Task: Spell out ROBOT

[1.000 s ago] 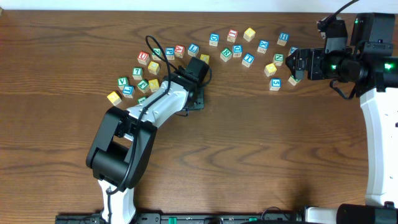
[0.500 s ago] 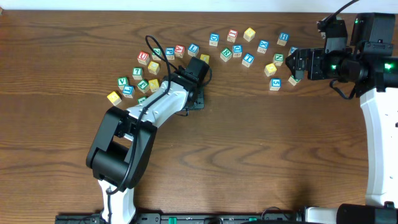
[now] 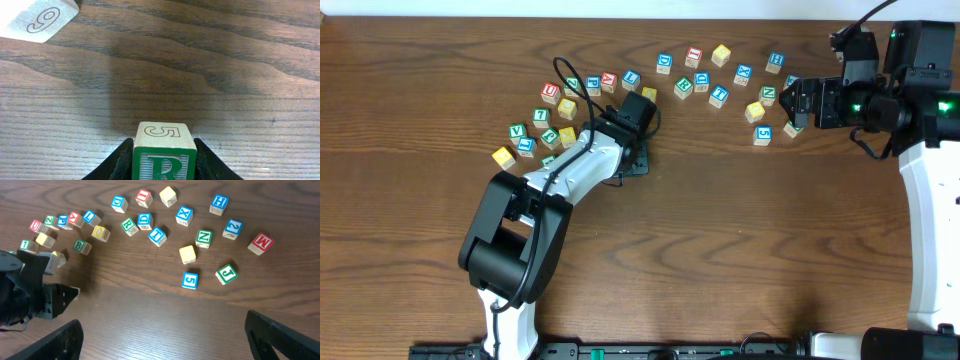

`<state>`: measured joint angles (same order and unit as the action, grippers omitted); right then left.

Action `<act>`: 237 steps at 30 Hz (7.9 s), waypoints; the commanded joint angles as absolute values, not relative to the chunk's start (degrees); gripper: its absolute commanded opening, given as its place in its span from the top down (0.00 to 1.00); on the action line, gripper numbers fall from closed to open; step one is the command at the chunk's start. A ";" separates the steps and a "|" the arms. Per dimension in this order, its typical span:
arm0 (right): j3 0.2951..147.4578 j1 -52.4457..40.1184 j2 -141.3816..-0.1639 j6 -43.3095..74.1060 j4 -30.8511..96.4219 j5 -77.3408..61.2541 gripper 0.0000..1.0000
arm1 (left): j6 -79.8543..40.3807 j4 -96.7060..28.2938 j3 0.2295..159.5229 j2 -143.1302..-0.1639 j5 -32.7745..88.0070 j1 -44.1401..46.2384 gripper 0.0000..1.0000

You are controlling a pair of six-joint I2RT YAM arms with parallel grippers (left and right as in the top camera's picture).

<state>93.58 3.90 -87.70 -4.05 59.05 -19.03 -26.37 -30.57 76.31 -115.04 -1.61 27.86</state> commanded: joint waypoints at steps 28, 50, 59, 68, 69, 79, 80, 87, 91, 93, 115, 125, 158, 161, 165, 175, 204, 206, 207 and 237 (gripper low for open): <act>93.51 3.66 -87.77 -4.80 59.18 -18.79 0.01 | -22.26 -31.27 76.12 -103.39 -2.15 26.28 0.13; 104.88 -5.89 -95.33 9.21 62.52 -14.66 0.03 | -14.81 -54.17 89.49 -81.06 -0.45 8.23 0.13; 135.68 -11.81 -116.44 12.45 74.48 -11.70 0.04 | -14.81 -55.33 89.49 -81.12 -0.67 4.51 0.12; 139.17 -17.89 -130.61 20.25 64.51 -14.52 0.19 | -14.83 -55.96 89.38 -81.28 -0.69 2.28 0.13; 139.17 -18.59 -131.76 21.45 63.51 -13.74 0.20 | -14.83 -56.12 89.36 -81.28 -0.67 2.28 0.13; 139.17 -26.26 -141.93 30.87 56.25 -5.08 0.34 | -14.83 -57.04 88.58 -81.34 -0.67 2.26 0.13; 139.17 -26.76 -142.65 30.96 55.59 -4.56 0.35 | -14.85 -56.97 88.44 -81.34 -0.67 2.26 0.13; 138.80 -29.17 -145.01 34.41 55.33 3.68 0.38 | -14.83 -57.01 88.29 -81.34 -0.67 2.26 0.12; 138.65 -29.54 -145.43 34.72 55.51 6.22 0.38 | -14.83 -57.01 88.29 -81.34 -0.67 2.26 0.13; 138.08 -29.58 -145.47 35.44 55.22 7.01 0.38 | -14.85 -57.01 88.29 -81.34 -0.67 2.26 0.13; 125.01 -29.23 -145.47 35.94 41.63 7.60 0.53 | -14.83 -57.93 88.29 -81.34 -0.64 2.26 0.13; 122.98 -29.08 -145.47 32.03 38.52 8.29 0.66 | -14.83 -58.06 88.29 -81.34 -0.67 2.26 0.13; 121.67 -31.29 -136.09 24.38 65.60 -0.67 0.77 | -14.81 -57.76 88.29 -81.34 -0.69 2.26 0.13; 121.01 -32.49 -136.09 24.36 65.65 -0.60 0.77 | -14.81 -57.76 88.29 -81.34 -0.69 2.26 0.13; 119.15 -34.00 -136.09 25.06 65.34 -0.60 0.78 | -14.81 -57.78 88.29 -81.34 -0.67 2.26 0.13; 117.14 -35.88 -136.09 25.26 65.17 -0.69 0.76 | -14.81 -57.78 88.29 -81.34 -0.67 2.26 0.13; 119.15 -35.83 -135.17 25.19 65.63 -0.82 0.81 | -17.10 -57.87 88.29 -82.24 -0.51 2.33 0.13; 119.24 -35.46 -134.26 25.17 65.80 -0.84 0.78 | -19.16 -58.19 88.29 -83.31 -0.16 2.42 0.13; 119.24 -35.31 -133.88 25.17 66.08 -0.84 0.76 | -19.44 -58.26 88.29 -83.99 0.62 2.55 0.14; 118.39 -27.75 -132.40 23.77 72.55 -2.96 0.81 | -24.38 -58.54 85.12 -95.83 7.22 12.73 0.71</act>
